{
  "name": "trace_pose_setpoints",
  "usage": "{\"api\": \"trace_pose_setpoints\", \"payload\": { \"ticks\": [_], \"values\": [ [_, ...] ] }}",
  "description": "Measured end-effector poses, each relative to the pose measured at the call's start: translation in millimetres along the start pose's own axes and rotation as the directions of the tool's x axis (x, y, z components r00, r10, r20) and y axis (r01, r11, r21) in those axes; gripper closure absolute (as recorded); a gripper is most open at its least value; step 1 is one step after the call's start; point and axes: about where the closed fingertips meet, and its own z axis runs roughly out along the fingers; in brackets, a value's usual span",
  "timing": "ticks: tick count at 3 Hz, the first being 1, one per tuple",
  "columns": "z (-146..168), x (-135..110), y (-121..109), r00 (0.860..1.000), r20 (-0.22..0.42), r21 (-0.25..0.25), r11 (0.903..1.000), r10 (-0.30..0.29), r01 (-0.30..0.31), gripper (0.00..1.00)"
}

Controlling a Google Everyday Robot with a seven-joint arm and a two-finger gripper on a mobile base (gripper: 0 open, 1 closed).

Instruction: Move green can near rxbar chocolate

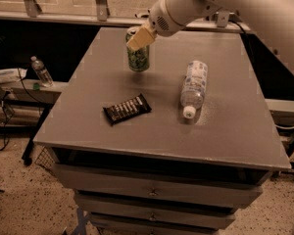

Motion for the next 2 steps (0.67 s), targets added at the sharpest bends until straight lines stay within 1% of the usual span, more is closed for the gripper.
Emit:
{"api": "trace_pose_setpoints", "payload": {
  "ticks": [1,2],
  "values": [
    [-5.6,11.2,38.0,1.0,0.008,-0.06,0.9982,0.002,-0.002,1.0],
    [-5.3,11.2,38.4,1.0,0.009,-0.061,0.9982,0.002,-0.001,1.0]
  ]
}}
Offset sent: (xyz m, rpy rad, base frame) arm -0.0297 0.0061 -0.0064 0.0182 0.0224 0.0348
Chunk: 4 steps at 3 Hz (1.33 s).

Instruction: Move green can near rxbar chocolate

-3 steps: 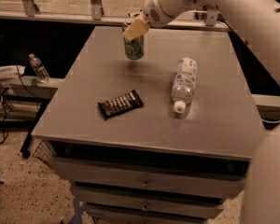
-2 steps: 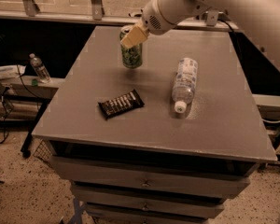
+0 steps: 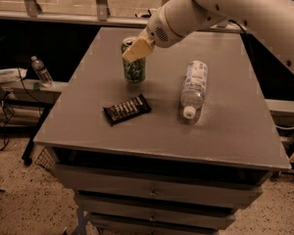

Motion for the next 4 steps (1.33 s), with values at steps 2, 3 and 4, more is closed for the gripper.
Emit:
{"api": "trace_pose_setpoints", "payload": {
  "ticks": [2,3,4],
  "values": [
    [4.1,-4.3,21.7,0.999,0.009,-0.025,0.9989,-0.039,0.039,1.0],
    [7.8,-1.7,34.4,0.999,0.017,-0.04,0.9982,-0.044,0.045,1.0],
    [15.1,6.0,45.5,0.999,0.024,-0.059,0.9976,-0.034,0.035,1.0]
  ]
}}
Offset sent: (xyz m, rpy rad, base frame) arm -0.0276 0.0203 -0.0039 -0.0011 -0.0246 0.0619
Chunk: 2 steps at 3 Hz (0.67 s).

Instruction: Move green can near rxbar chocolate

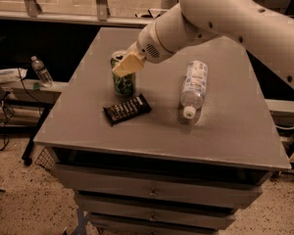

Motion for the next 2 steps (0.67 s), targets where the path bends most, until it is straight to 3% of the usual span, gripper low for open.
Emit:
{"api": "trace_pose_setpoints", "payload": {
  "ticks": [2],
  "values": [
    [7.7,7.0,9.4,0.999,0.027,-0.015,0.9997,0.021,-0.021,0.68]
  ]
}}
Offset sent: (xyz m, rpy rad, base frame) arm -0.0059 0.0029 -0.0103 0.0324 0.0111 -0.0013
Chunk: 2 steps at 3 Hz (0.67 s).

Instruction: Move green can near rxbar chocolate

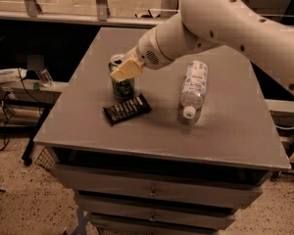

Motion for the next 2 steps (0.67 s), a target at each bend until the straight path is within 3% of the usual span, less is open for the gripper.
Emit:
{"api": "trace_pose_setpoints", "payload": {
  "ticks": [1,2],
  "values": [
    [1.7,-1.0,2.0,1.0,0.0,-0.004,1.0,-0.003,0.003,0.37],
    [2.9,-1.6,3.3,1.0,-0.001,-0.007,1.0,-0.004,0.004,0.12]
  ]
}}
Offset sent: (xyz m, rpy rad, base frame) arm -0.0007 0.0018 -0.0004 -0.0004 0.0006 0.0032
